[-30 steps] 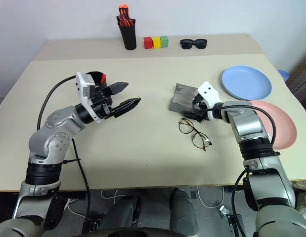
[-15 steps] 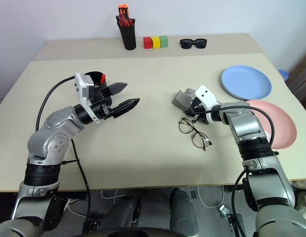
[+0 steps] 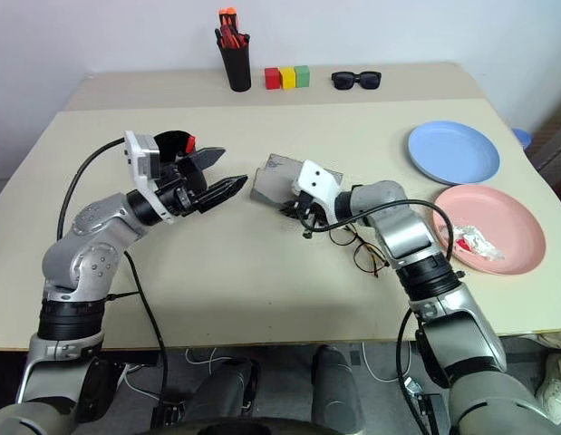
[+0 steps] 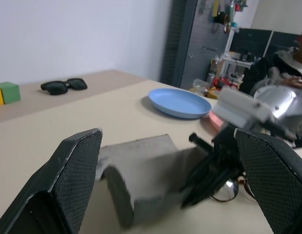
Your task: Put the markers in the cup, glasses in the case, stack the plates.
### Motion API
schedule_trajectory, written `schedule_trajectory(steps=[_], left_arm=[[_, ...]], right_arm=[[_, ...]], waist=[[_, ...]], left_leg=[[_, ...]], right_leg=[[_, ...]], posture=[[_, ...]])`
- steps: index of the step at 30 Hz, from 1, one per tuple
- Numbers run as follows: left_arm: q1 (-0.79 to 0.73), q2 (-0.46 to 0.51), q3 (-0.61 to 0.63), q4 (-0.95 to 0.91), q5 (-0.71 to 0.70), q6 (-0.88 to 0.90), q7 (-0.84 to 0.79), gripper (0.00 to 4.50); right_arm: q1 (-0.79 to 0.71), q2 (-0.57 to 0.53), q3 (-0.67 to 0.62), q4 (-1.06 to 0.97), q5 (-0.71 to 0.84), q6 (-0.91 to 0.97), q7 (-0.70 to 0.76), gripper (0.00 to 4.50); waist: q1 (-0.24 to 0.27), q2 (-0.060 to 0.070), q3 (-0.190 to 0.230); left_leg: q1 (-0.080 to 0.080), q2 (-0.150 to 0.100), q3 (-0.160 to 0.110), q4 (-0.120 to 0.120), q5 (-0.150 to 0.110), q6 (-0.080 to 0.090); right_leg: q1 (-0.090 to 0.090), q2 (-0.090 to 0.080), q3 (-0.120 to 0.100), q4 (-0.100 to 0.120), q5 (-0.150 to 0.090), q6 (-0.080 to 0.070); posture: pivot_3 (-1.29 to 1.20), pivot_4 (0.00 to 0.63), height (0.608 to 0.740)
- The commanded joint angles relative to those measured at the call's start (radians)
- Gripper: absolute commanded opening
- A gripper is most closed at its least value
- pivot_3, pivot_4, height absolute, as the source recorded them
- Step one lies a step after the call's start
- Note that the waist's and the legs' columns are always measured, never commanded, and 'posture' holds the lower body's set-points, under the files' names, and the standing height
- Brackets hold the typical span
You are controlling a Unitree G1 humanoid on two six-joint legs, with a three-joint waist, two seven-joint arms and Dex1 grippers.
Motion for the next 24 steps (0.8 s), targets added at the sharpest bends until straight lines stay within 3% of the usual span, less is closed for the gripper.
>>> schedule_trajectory(steps=[1,4,7,14,24], left_arm=[[0.009,0.007,0.022,-0.042,-0.018,-0.017,-0.007,4.5],[0.012,0.007,0.021,-0.044,-0.017,-0.017,-0.004,4.5],[0.015,0.009,0.022,-0.043,-0.015,-0.019,-0.003,4.5],[0.013,0.007,0.015,-0.039,-0.008,-0.019,0.001,4.5],[0.025,0.047,0.028,-0.054,-0.038,0.026,-0.023,4.5]], right_arm=[[-0.035,0.028,0.021,0.025,-0.03,-0.073,-0.004,0.02],[-0.037,0.039,0.034,0.061,-0.04,-0.096,0.013,0.02],[-0.029,0.033,0.035,0.049,-0.013,-0.093,0.077,0.88],[-0.036,0.021,-0.007,0.045,-0.015,-0.124,0.086,4.4],[-0.042,-0.039,-0.226,-0.066,0.135,0.085,0.017,4.47]], waist=[[0.0,0.0,0.0],[-0.001,0.0,0.0],[-0.001,0.0,0.0],[-0.001,0.0,0.0],[0.001,0.0,0.0]], left_leg=[[0.0,0.0,0.0,0.0,0.0,0.0],[0.0,0.0,0.0,0.0,0.0,0.0],[0.0,0.0,0.0,0.0,0.0,0.0],[0.0,0.0,0.0,0.0,0.0,0.0],[-0.001,0.0,0.0,0.0,0.0,0.0]], right_leg=[[0.0,0.0,0.0,0.0,0.0,0.0],[0.0,0.0,0.0,0.0,0.0,0.0],[-0.001,0.0,0.0,0.0,0.0,0.0],[0.0,0.0,0.0,0.0,0.0,0.0],[-0.001,0.0,0.0,0.0,0.0,0.0]], posture=[[0.0,0.15,0.74],[0.0,0.15,0.74],[0.0,0.15,0.74],[0.0,0.15,0.74],[0.0,0.15,0.74]])
